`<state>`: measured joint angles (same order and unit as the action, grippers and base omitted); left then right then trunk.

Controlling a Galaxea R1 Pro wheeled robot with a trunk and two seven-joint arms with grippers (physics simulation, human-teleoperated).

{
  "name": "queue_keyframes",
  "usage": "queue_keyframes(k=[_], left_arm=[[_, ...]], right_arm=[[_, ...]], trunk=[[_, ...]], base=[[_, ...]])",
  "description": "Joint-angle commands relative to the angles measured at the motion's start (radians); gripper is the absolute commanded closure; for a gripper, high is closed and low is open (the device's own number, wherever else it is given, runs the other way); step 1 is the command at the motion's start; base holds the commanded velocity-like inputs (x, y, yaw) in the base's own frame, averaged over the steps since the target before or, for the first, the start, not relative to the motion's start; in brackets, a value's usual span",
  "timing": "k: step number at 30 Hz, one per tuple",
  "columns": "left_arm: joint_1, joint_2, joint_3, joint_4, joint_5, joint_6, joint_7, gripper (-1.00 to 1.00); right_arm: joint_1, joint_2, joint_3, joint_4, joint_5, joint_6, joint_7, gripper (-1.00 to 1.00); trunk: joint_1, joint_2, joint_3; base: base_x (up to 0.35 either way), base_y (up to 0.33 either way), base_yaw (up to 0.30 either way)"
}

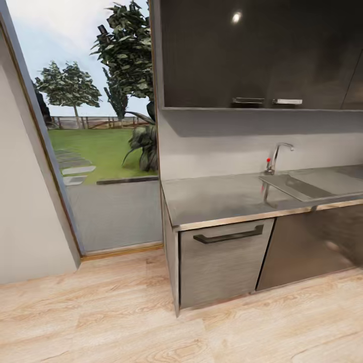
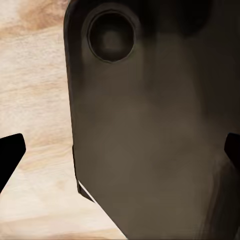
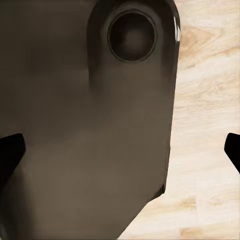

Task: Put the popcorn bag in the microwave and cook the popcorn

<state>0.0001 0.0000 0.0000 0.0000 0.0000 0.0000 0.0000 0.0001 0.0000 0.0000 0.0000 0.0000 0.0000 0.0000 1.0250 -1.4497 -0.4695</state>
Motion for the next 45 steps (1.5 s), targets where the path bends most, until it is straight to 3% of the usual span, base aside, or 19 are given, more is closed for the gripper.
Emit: queue_keyframes(k=[1, 9, 18, 29, 45], left_arm=[[0.0, 0.0, 0.0, 0.0, 0.0, 0.0, 0.0, -1.0], [-0.002, -0.031, 0.019, -0.018, 0.023, -0.012, -0.002, -1.0], [-0.002, -0.034, 0.02, -0.068, 0.07, -0.015, -0.002, -1.0], [-0.002, -0.034, 0.02, -0.072, 0.071, -0.015, -0.002, -1.0], [-0.002, -0.035, 0.02, -0.073, 0.071, -0.015, 0.006, -1.0]], right_arm=[[0.0, 0.0, 0.0, 0.0, 0.0, 0.0, 0.0, -1.0], [0.0, -0.009, 0.011, 0.0, 0.004, -0.005, 0.0, -1.0], [0.0, -0.01, 0.007, 0.001, -0.007, -0.043, -0.007, -1.0], [0.0, -0.013, 0.002, 0.002, -0.017, -0.123, -0.012, -1.0], [0.0, -0.017, 0.002, 0.002, -0.017, -0.124, -0.012, -1.0]], trunk=[[0.0, 0.0, 0.0], [0.0, 0.0, 0.0], [0.0, 0.0, 0.0], [0.0, 0.0, 0.0], [0.0, 0.0, 0.0]], base=[[0.0, 0.0, 0.0], [0.0, 0.0, 0.0], [0.0, 0.0, -0.012], [0.0, 0.0, -0.226], [0.0, 0.0, -0.287]])
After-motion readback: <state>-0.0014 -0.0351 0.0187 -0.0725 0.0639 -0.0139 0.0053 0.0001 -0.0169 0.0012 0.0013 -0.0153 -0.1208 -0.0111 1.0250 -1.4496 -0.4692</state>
